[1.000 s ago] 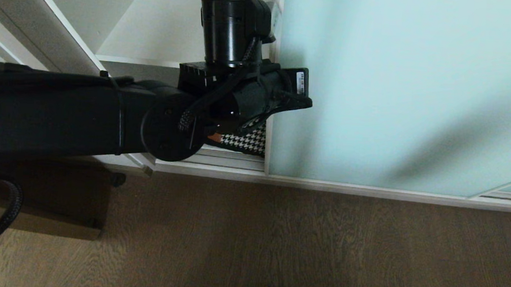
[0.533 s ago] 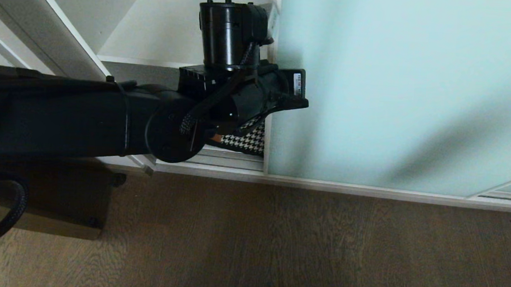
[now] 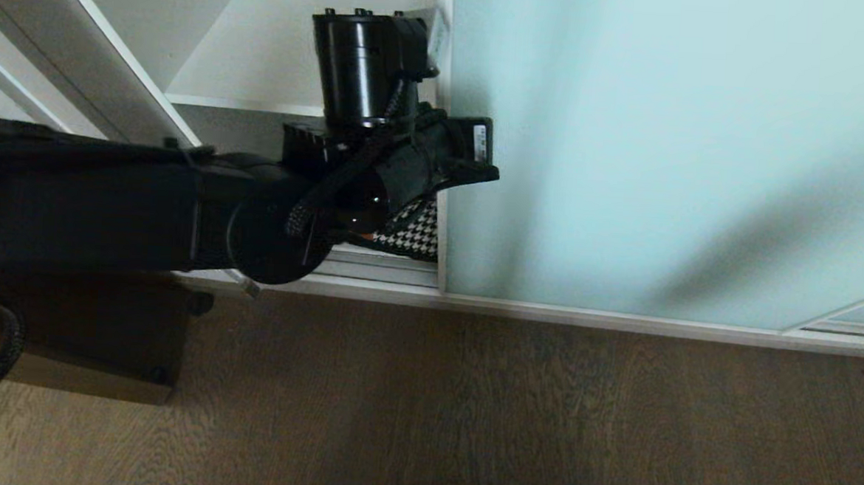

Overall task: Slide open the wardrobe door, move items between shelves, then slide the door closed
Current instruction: Close the door

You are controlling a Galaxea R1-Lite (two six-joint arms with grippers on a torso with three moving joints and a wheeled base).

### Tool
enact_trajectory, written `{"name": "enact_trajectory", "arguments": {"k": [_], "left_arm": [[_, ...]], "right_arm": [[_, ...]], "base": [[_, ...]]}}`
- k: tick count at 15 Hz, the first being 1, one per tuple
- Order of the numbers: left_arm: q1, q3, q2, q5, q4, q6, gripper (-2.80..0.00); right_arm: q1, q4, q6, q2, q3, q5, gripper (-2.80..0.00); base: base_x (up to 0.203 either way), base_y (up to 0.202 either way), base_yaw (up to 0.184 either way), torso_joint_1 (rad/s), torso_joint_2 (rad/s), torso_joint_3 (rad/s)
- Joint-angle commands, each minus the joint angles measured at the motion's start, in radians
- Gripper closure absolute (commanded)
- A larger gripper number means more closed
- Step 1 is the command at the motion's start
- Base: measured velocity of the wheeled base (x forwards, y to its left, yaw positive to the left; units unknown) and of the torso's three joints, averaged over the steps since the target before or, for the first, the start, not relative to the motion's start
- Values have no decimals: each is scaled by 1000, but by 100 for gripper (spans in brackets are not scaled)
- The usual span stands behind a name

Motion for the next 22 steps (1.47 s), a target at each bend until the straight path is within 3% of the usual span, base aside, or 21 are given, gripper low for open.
{"name": "enact_trajectory", "arguments": {"k": [1, 10, 22], "left_arm": [[-5, 82, -84, -2, 3, 13, 0], [41, 172, -148, -2, -26, 14, 0], [212, 319, -280, -21, -30, 7, 0]], "right_arm": [[0, 0, 0, 0, 0, 1, 0], [0, 0, 0, 0, 0, 1, 0], [0, 0, 0, 0, 0, 1, 0]], "base": [[0, 0, 0, 0, 0, 0], [0, 0, 0, 0, 0, 0], [0, 0, 0, 0, 0, 0]]}}
